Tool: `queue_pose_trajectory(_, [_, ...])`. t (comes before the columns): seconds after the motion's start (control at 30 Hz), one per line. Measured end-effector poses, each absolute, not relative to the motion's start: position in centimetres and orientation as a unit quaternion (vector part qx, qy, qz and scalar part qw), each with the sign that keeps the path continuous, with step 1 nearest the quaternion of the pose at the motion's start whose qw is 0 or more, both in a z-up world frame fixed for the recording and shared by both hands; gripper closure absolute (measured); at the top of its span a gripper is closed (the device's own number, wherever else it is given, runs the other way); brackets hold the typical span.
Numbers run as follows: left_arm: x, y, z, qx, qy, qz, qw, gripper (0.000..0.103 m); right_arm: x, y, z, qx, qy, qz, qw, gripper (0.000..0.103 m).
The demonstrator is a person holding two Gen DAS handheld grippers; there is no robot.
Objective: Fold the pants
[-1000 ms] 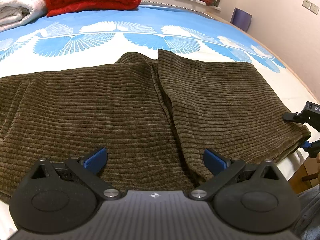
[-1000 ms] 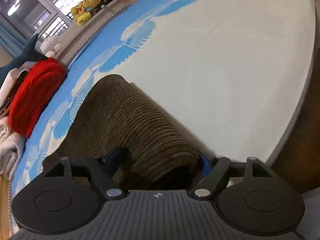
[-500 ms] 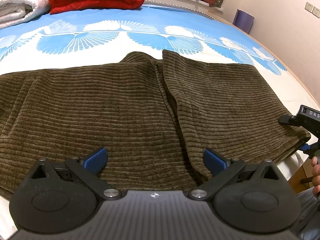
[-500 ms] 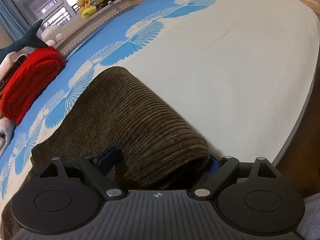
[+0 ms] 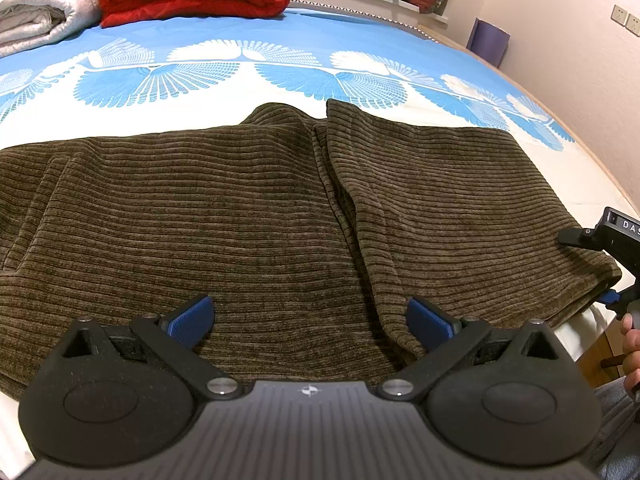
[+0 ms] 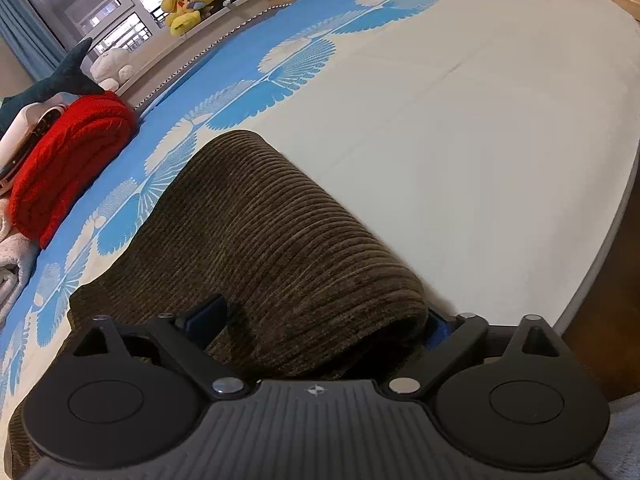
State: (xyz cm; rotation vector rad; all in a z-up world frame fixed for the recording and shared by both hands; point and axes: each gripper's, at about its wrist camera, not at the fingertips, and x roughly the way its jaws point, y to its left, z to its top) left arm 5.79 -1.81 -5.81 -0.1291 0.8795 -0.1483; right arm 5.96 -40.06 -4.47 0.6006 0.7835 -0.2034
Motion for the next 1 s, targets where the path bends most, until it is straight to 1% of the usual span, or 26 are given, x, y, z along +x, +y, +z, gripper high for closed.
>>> queue_pose_trajectory(0.03, [5.8,-1.8,-5.8,-0.063,0.425,-0.072,0.900,0.000,6.0,-40.1,-4.4,0.290,0.377,-0.094,0.875,0.005])
queue_pose_trajectory(0.1, [5.8,-1.9,-5.8,-0.063,0.425,-0.071,0.900,0.000,5.6,-40.5,-4.3,0.311,0.374,-0.090,0.869,0.013])
queue_pose_trajectory(0.13, [5.8,-1.9,-5.8,-0.062,0.425,-0.071,0.900,0.000,5.4,-40.8,-4.3,0.325,0.372,-0.089,0.865,0.020])
queue_pose_trajectory(0.17, [5.8,-1.9,-5.8,-0.062,0.425,-0.071,0.900,0.000,5.2,-41.2,-4.4,0.341,0.371,-0.086,0.860,0.025])
queue_pose_trajectory(0.3, [5.8,-1.9,-5.8,-0.062,0.425,-0.071,0.900,0.000,4.6,-42.1,-4.7,0.380,0.364,-0.082,0.846,0.026])
queue_pose_trajectory(0.33, [5.8,-1.9,-5.8,-0.062,0.425,-0.071,0.900,0.000,4.6,-42.1,-4.7,0.382,0.362,-0.083,0.846,0.024])
queue_pose_trajectory(0.37, [5.8,-1.9,-5.8,-0.062,0.425,-0.071,0.900,0.000,4.6,-41.9,-4.7,0.381,0.360,-0.080,0.848,0.020])
queue_pose_trajectory(0.43, [5.8,-1.9,-5.8,-0.062,0.425,-0.071,0.900,0.000,4.9,-41.4,-4.6,0.367,0.361,-0.076,0.854,0.016])
queue_pose_trajectory(0.47, [5.8,-1.9,-5.8,-0.062,0.425,-0.071,0.900,0.000,4.9,-41.1,-4.5,0.358,0.363,-0.076,0.857,0.018])
queue_pose_trajectory(0.5, [5.8,-1.9,-5.8,-0.062,0.425,-0.071,0.900,0.000,4.9,-40.9,-4.4,0.350,0.363,-0.081,0.860,0.023])
queue_pose_trajectory(0.53, [5.8,-1.9,-5.8,-0.062,0.425,-0.072,0.900,0.000,4.8,-40.9,-4.4,0.346,0.363,-0.089,0.861,0.036])
queue_pose_trajectory(0.57, [5.8,-1.9,-5.8,-0.062,0.425,-0.072,0.900,0.000,4.7,-41.1,-4.4,0.348,0.363,-0.093,0.859,0.044])
queue_pose_trajectory(0.6, [5.8,-1.9,-5.8,-0.062,0.424,-0.072,0.901,0.000,4.5,-41.4,-4.5,0.356,0.362,-0.095,0.856,0.047])
queue_pose_trajectory(0.63, [5.8,-1.9,-5.8,-0.062,0.424,-0.072,0.901,0.000,4.4,-41.5,-4.6,0.362,0.360,-0.096,0.855,0.052])
queue_pose_trajectory(0.73, [5.8,-1.9,-5.9,-0.062,0.425,-0.070,0.900,0.000,4.3,-41.4,-4.4,0.352,0.357,-0.089,0.860,0.057])
queue_pose_trajectory(0.83, [6.0,-2.0,-5.9,-0.061,0.425,-0.068,0.901,0.000,4.4,-41.5,-4.5,0.355,0.359,-0.088,0.859,0.056])
queue_pose_trajectory(0.87, [6.0,-2.0,-6.0,-0.060,0.425,-0.067,0.901,0.000,4.5,-41.6,-4.6,0.358,0.360,-0.090,0.857,0.052])
queue_pose_trajectory(1.0, [6.0,-2.0,-6.0,-0.060,0.425,-0.067,0.901,0.000,4.5,-42.0,-4.8,0.377,0.362,-0.086,0.848,0.040])
